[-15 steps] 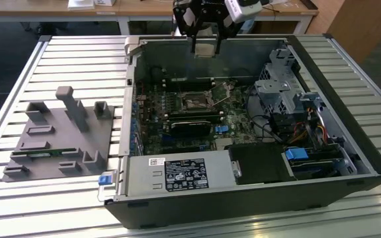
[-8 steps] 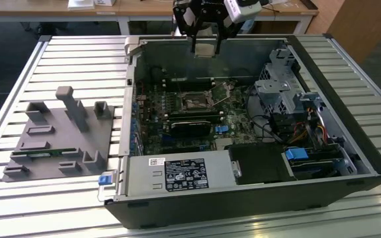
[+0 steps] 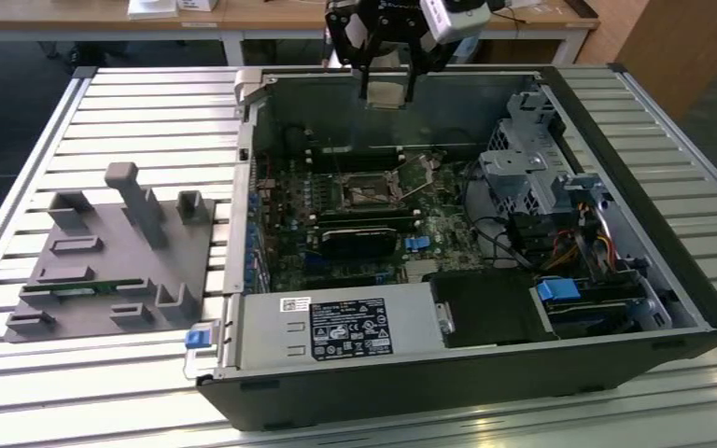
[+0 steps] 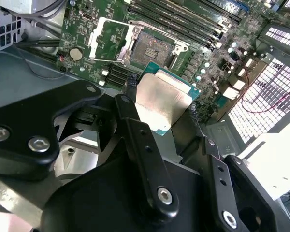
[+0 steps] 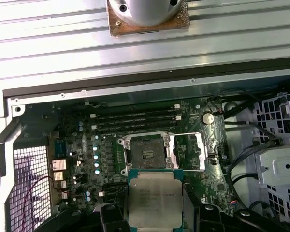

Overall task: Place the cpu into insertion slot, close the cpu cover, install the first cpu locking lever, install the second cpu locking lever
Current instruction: 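Place the cpu into insertion slot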

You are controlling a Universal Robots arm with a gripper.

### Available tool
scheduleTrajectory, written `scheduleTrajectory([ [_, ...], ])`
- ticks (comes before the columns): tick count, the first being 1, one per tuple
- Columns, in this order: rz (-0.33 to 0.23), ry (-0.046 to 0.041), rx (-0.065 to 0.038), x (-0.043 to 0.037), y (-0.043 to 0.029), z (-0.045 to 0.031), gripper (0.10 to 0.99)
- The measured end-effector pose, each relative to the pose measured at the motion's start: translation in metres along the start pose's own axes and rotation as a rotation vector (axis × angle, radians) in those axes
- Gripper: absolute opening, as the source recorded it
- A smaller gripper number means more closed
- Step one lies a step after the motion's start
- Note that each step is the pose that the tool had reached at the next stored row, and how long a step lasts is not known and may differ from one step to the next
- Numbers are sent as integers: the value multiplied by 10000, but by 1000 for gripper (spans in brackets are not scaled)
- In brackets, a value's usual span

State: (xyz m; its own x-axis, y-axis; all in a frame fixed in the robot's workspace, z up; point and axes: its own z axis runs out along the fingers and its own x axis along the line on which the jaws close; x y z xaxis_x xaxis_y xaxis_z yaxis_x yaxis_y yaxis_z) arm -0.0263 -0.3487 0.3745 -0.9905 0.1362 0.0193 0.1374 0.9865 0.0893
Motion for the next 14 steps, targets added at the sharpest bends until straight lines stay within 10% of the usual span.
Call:
scheduleTrajectory([
  [14,327,-29,-7,1,0,0,537],
])
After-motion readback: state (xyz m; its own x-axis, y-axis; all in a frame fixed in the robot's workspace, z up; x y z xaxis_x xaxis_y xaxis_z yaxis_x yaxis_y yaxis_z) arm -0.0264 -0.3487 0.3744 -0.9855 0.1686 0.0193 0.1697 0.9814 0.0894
